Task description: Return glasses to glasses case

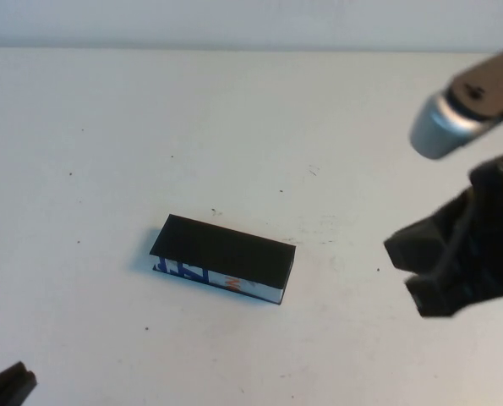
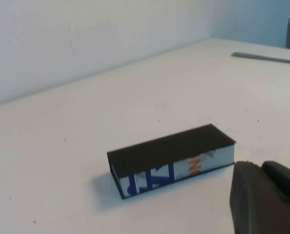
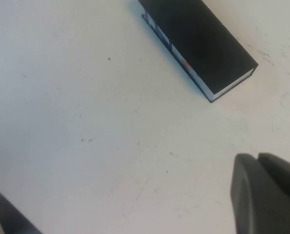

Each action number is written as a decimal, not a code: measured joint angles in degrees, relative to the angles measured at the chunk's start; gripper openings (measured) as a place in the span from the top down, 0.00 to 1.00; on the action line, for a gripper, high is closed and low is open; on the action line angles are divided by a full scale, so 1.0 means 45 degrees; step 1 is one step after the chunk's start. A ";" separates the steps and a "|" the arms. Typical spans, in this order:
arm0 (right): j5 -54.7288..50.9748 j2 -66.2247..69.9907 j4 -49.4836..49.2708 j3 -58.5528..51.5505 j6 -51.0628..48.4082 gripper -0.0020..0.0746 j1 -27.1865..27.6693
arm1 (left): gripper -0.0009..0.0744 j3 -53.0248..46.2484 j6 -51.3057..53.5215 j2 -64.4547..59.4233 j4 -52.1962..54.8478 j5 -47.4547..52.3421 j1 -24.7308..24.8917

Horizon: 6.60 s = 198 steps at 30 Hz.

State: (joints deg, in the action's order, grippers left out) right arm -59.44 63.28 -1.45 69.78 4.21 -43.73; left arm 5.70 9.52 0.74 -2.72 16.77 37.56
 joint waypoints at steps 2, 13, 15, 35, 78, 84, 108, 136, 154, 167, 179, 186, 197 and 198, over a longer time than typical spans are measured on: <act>0.0975 -0.1054 0.0008 -0.1283 0.0084 0.99 0.0000 | 0.99 -0.0493 -0.0020 0.0000 0.0030 -0.0083 0.0000; 0.6992 -0.5707 -0.0036 -0.7389 0.0497 0.99 0.0000 | 0.99 -0.1577 -0.0029 0.0000 0.0050 0.0353 0.0000; 0.7613 -0.6170 -0.0254 -0.8002 0.0547 0.99 0.0000 | 0.99 -0.1577 -0.0049 0.0000 0.0050 0.0673 0.0000; 0.8136 -0.6744 0.2134 -0.8859 0.2004 0.99 0.0065 | 0.99 -0.1577 -0.0049 0.0000 0.0078 0.0920 0.0000; 0.9951 -1.4170 -0.1492 -1.5856 -0.1913 0.99 0.8746 | 0.99 -0.1577 -0.0049 0.0000 0.0078 0.0939 0.0000; 0.8779 -1.4170 -0.2970 -1.5856 -0.3879 0.99 0.8746 | 0.99 -0.1577 -0.0049 0.0000 0.0078 0.0939 0.0000; 0.8691 -1.4170 -0.3379 -1.5856 -0.4038 0.99 0.8746 | 0.99 -0.1598 -0.0200 0.0000 0.0136 0.0617 -0.0247; 0.8670 -1.4170 -0.3398 -1.5856 -0.4071 0.99 0.8746 | 0.99 -0.1598 -0.1135 0.0000 0.0267 0.0896 -0.8008; 0.8670 -1.4170 -0.3398 -1.5856 -0.4071 0.99 0.8746 | 0.99 -0.1598 -0.1135 0.0000 0.0267 0.0944 -0.8008; 0.8670 -1.4170 -0.3398 -1.5856 -0.4071 0.99 0.8746 | 0.99 -0.1598 -0.1135 0.0000 0.0267 0.0949 -0.8008; 0.8670 -1.4179 -0.3398 -1.5856 -0.4099 0.99 0.8746 | 0.99 -0.1598 -0.1135 0.0000 0.0267 0.0971 -0.8008; 0.8670 -1.4179 -0.3398 -1.5856 -0.4105 0.99 0.8746 | 0.99 -0.1598 -0.1135 0.0000 0.0267 0.0971 -0.8008; 0.8670 -1.4179 -0.3398 -1.5856 -0.4127 0.99 0.8746 | 0.99 -0.1598 -0.1135 0.0000 0.0267 0.0971 -0.8008; 0.8670 -1.4179 -0.3398 -1.5856 -0.4127 0.99 0.8746 | 0.99 -0.1598 -0.1135 0.0000 0.0267 0.0971 -0.8008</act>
State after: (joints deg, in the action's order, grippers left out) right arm -20.43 -0.53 -16.74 -1.58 -14.36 -4.37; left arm -1.49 4.42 0.74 -1.52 21.13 1.53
